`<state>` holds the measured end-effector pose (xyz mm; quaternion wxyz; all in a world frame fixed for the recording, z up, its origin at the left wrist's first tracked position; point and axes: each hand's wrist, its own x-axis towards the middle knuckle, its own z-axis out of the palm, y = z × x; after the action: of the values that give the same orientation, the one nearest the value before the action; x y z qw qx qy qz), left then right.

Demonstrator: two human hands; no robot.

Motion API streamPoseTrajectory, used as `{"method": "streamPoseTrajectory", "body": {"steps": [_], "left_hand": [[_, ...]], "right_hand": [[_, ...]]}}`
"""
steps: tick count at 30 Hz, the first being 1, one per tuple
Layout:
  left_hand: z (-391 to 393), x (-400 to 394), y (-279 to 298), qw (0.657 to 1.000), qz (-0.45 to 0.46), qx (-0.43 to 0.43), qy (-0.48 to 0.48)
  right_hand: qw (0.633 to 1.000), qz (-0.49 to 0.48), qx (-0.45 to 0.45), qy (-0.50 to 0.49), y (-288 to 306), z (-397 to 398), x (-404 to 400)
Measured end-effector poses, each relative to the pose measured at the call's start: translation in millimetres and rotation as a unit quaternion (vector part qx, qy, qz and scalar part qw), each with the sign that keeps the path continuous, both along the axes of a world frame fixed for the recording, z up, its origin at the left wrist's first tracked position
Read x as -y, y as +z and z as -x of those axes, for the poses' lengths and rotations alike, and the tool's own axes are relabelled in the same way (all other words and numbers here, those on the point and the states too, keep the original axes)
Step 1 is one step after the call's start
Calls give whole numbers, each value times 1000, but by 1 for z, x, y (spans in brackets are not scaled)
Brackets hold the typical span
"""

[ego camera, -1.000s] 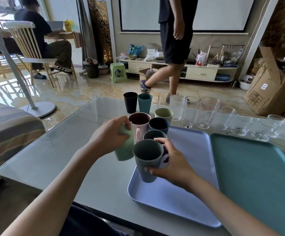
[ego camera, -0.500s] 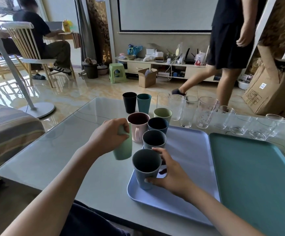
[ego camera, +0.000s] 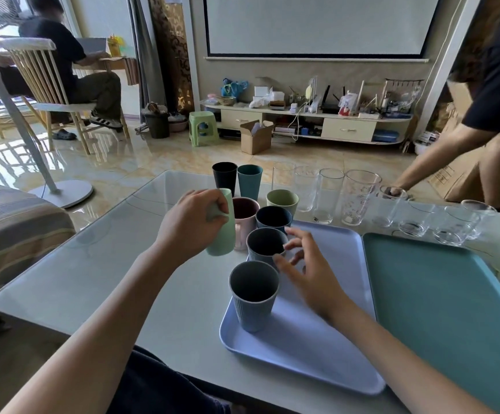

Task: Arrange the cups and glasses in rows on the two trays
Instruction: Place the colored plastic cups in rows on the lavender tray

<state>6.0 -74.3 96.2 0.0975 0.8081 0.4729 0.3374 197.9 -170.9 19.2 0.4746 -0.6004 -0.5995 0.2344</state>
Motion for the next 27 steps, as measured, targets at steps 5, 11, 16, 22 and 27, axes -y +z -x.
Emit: {"method": "streamPoseTrajectory", "body": {"steps": [5,11,16,22,27], "left_hand": [[-12,-1,9,994,-85,63,-19],[-36,-2,13,986,-90,99,-104],[-48,-12,12,983,-105,98,-118],[-48,-38,-4,996,92,-14,-17],[-51,-47,-31,946,276,-162,-49]], "right_hand": [[998,-29,32,36,25,2,-31],[999,-42,6,16,44,15,-65],[997,-58,-13,-44,47,-2,-76],[984,-22,-68,-163,32,-64,-84],[979,67,-46,-185,2,-100,-92]]}}
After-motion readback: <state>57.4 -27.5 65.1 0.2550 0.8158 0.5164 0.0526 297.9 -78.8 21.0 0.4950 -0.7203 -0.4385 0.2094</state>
